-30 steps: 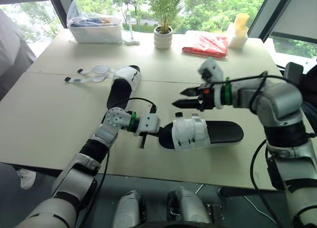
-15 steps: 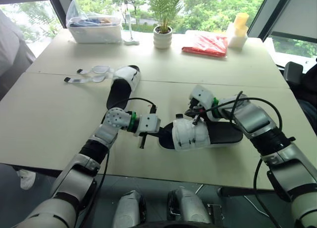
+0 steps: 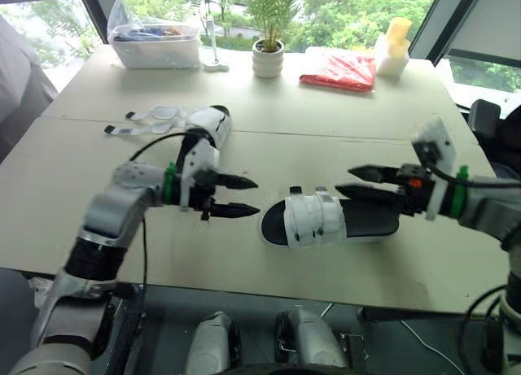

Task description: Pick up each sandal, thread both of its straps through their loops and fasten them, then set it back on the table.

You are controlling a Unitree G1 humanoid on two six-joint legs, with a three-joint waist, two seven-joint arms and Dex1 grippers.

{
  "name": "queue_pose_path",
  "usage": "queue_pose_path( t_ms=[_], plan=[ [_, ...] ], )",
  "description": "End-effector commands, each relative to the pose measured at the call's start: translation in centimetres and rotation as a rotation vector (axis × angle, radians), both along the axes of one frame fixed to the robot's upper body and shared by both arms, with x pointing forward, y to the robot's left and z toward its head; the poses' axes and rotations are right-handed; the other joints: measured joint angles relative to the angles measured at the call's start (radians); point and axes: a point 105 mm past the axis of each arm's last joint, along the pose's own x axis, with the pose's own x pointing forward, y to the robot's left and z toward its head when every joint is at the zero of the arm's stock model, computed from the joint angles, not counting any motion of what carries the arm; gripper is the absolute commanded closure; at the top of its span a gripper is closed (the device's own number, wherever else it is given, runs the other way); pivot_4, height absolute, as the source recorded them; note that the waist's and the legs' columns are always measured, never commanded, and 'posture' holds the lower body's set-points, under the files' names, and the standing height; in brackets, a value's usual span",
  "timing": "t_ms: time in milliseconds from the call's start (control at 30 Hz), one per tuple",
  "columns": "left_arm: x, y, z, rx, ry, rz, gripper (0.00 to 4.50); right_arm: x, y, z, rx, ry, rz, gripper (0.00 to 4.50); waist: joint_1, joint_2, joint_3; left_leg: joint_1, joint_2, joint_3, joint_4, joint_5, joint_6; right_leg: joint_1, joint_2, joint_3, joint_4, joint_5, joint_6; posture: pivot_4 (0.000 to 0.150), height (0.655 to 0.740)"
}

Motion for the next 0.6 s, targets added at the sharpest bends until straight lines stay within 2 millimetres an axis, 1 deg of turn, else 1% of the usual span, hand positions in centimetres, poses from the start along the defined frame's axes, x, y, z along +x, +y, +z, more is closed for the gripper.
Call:
queue_pose_path(
  t_ms=[33, 100, 267, 333, 400, 500, 600],
  plan=[
    [-1.8, 0.1, 2.3, -0.024, 0.015, -0.095, 0.09, -1.4, -0.8, -1.6, 0.015, 0.047, -0.019, 0.0, -0.001, -0.001, 0.001, 0.0, 0.0, 0.0, 0.0, 0.0, 0.0, 0.0, 0.0, 0.0, 0.0, 0.0, 0.0, 0.15, 0.7278],
    [-2.0, 0.1, 2.7, -0.022, 0.016, -0.108, 0.09, -1.4, -1.2, -3.4, 0.015, 0.09, -0.047, 0.0, -0.002, 0.0, 0.001, 0.0, -0.001, 0.0, 0.0, 0.0, 0.0, 0.0, 0.001, 0.001, 0.0, -0.001, 0.001, 0.15, 0.7278],
    [-1.4, -0.1, 1.7, 0.024, -0.02, -0.113, 0.09, -1.3, 0.0, -7.8, 0.036, 0.227, -0.015, 0.0, -0.003, 0.0, 0.001, 0.002, -0.002, 0.001, 0.0, 0.001, -0.001, 0.0, 0.001, 0.002, 0.001, -0.001, 0.002, 0.15, 0.7278],
    [-1.3, -0.3, 1.7, 0.021, -0.027, -0.115, 0.09, -1.3, 1.0, -8.4, 0.06, 0.236, 0.029, 0.0, 0.0, 0.001, 0.002, 0.001, -0.002, 0.0, 0.0, 0.001, -0.001, 0.0, 0.002, 0.002, 0.001, -0.001, 0.002, 0.15, 0.7278],
    [-1.2, -0.4, 1.8, 0.022, -0.038, -0.118, 0.09, -1.2, 2.1, -8.6, 0.089, 0.228, 0.071, 0.0, -0.001, 0.0, 0.002, 0.001, -0.002, 0.0, -0.001, 0.001, -0.001, 0.0, 0.002, 0.003, 0.001, -0.002, 0.002, 0.15, 0.7278],
    [-1.2, -0.4, 1.5, 0.051, -0.042, -0.124, 0.09, -0.6, 2.8, -8.9, 0.111, 0.228, 0.08, 0.0, 0.0, 0.0, 0.002, 0.001, -0.002, 0.0, 0.0, 0.001, -0.001, 0.0, 0.002, 0.003, 0.001, -0.002, 0.002, 0.15, 0.7278],
    [-1.2, -0.4, 1.4, 0.056, -0.046, -0.123, 0.0, -0.2, 3.2, -9.6, 0.117, 0.225, 0.068, 0.81, 0.001, 0.0, 0.002, 0.001, -0.002, 0.0, 0.0, 0.001, -0.001, 0.0, 0.002, 0.003, 0.001, -0.002, 0.002, 0.15, 0.7278]
  ],
)
